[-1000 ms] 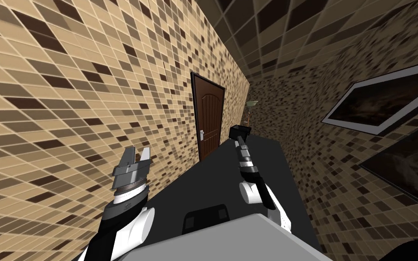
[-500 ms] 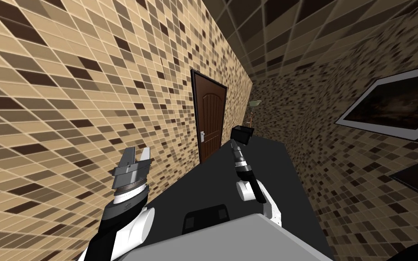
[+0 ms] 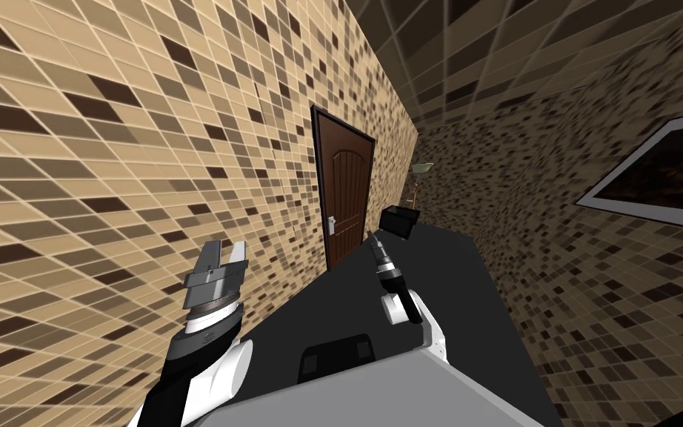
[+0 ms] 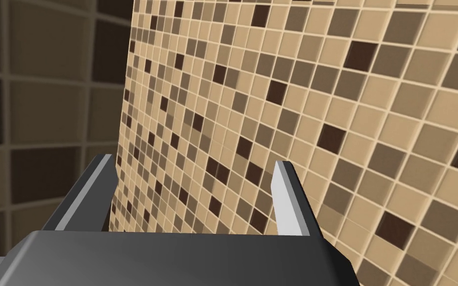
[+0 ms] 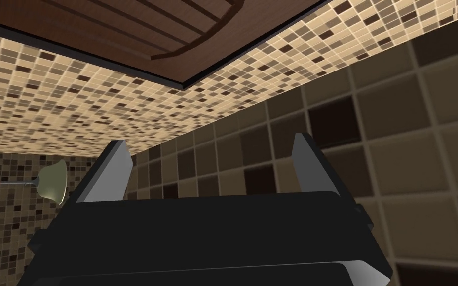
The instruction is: Pull the door open
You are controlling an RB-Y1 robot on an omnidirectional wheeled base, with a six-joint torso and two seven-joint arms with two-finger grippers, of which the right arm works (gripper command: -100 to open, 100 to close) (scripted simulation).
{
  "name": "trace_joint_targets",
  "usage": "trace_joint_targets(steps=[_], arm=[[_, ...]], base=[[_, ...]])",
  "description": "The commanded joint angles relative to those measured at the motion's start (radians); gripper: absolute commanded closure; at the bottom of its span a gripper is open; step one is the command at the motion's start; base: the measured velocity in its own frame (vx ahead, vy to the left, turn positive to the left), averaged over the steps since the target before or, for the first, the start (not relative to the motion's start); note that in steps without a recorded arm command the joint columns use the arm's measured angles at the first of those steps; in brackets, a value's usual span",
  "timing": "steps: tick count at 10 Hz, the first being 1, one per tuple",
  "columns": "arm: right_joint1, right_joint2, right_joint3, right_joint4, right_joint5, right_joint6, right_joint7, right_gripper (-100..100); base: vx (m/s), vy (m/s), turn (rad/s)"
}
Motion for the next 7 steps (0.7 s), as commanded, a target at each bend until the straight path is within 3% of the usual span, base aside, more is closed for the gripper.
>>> trace_joint_targets(steps=[1,7], arm=[[-0.013,-0.005,0.007,0.035,0.019,-0.006,0.02,-100],[-0.074,-0.024,0.036,0.165,0.099,-0.01,0.103,-100]], base=[[0.106,-0.029,0.026],[0.115,-0.024,0.038]])
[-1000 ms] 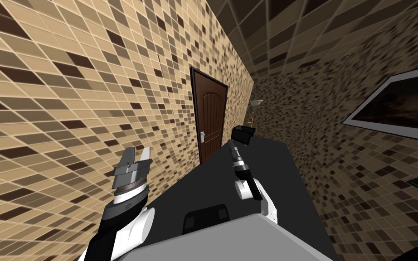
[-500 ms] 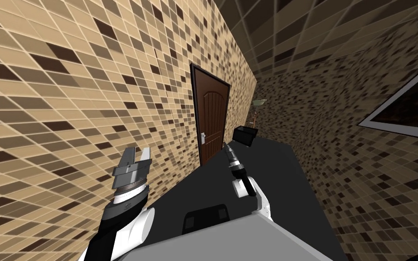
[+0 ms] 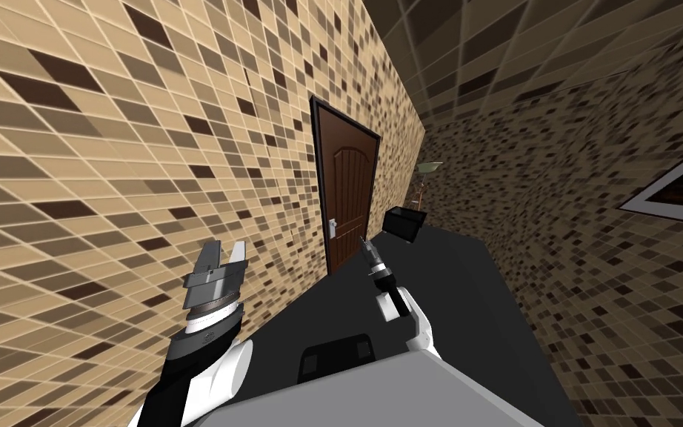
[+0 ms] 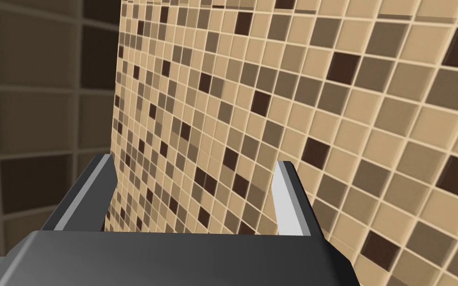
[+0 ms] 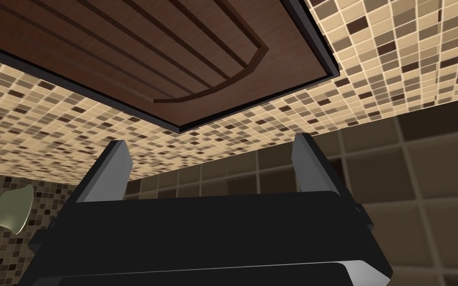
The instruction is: Pull the door open
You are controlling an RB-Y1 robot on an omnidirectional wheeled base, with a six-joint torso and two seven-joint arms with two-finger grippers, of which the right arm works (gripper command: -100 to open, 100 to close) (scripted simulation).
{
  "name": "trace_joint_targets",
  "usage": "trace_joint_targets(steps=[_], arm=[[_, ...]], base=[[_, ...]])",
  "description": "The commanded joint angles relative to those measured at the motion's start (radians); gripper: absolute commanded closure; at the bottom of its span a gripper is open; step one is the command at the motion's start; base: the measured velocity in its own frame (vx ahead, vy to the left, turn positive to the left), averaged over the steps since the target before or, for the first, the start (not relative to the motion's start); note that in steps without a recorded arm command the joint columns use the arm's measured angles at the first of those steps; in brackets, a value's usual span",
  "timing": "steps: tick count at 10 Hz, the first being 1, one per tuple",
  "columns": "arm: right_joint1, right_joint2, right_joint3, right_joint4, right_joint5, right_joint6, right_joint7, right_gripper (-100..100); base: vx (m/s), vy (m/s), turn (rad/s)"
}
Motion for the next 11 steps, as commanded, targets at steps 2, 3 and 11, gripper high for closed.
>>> trace_joint_targets(steps=[2,3,11], arm=[[-0.02,-0.006,0.012,0.048,0.031,-0.003,0.033,-100],[-0.029,-0.008,0.016,0.067,0.043,-0.004,0.045,-100],[-0.106,-0.023,0.053,0.233,0.144,-0.009,0.149,-100]], base=[[0.106,-0.014,0.03],[0.091,-0.021,0.03],[0.108,-0.025,0.035]])
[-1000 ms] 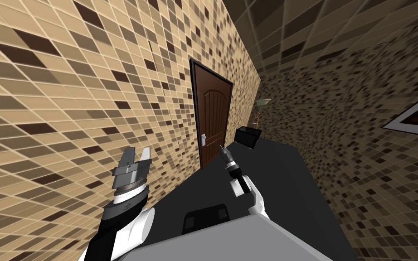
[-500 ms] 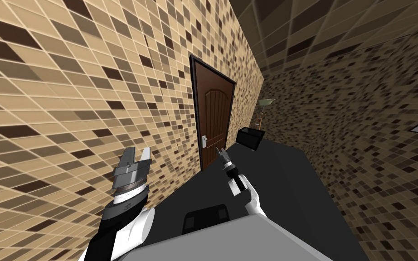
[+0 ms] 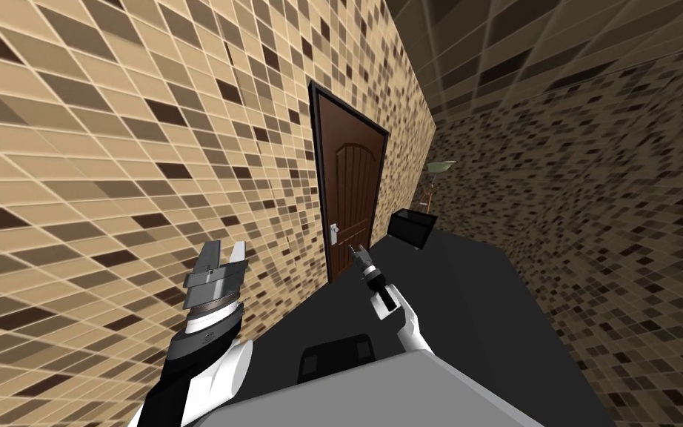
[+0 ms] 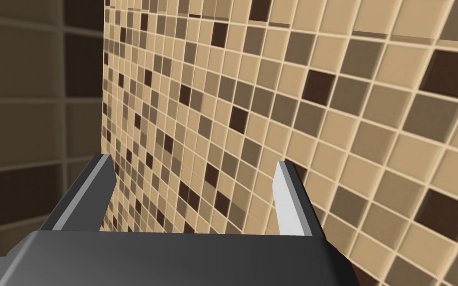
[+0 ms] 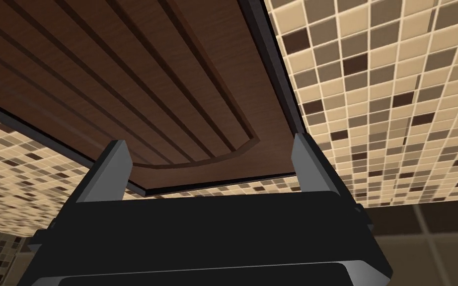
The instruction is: Pull the door open
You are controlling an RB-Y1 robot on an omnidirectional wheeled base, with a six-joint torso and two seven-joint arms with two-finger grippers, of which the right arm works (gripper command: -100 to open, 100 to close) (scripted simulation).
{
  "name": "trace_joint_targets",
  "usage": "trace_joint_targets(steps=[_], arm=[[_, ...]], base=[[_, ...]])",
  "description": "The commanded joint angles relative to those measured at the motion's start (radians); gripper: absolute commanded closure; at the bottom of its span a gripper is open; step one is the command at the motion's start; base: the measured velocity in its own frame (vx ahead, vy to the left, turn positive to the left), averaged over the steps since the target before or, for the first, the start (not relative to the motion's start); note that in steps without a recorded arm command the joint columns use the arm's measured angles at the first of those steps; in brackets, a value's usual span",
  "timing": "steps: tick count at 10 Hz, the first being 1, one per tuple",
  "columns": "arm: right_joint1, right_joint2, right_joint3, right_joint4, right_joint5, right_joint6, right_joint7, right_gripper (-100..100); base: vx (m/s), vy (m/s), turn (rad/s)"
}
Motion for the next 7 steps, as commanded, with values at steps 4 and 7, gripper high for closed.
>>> trace_joint_targets(steps=[4,7], arm=[[-0.051,-0.007,0.027,0.11,0.07,-0.004,0.073,-100],[-0.08,-0.01,0.041,0.172,0.108,-0.005,0.112,-100]], base=[[0.144,-0.033,0.046],[0.129,-0.026,0.032]])
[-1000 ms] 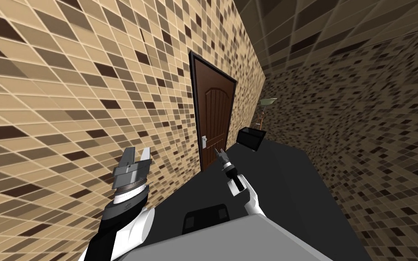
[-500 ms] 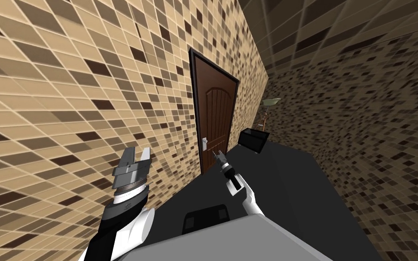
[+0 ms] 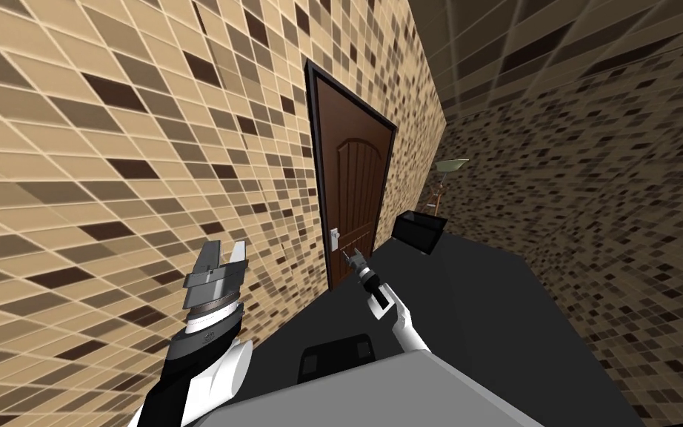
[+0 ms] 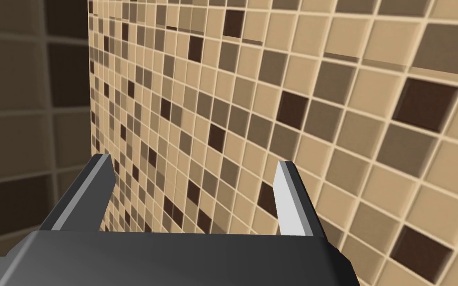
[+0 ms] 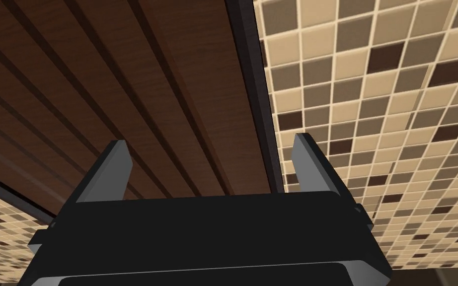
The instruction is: Pull the door open
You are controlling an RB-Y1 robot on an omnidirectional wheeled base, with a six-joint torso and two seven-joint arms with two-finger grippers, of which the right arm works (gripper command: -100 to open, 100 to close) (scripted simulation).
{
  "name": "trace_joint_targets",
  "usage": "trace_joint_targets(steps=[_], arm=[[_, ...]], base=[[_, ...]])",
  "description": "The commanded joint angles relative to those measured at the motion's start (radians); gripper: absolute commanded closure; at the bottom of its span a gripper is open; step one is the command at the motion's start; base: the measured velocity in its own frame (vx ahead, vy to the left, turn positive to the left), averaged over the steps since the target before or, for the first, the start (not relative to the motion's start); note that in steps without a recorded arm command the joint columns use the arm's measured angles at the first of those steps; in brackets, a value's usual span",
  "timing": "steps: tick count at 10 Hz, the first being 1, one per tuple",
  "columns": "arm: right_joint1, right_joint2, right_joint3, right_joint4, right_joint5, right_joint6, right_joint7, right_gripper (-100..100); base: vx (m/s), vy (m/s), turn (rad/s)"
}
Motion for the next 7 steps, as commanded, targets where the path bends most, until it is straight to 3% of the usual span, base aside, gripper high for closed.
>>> trace_joint_targets(steps=[1,7], arm=[[-0.011,0.0,0.005,0.028,0.016,-0.002,0.019,-100],[-0.07,-0.005,0.033,0.153,0.093,-0.006,0.097,-100]], base=[[0.113,-0.043,0.024],[0.146,-0.043,0.036]])
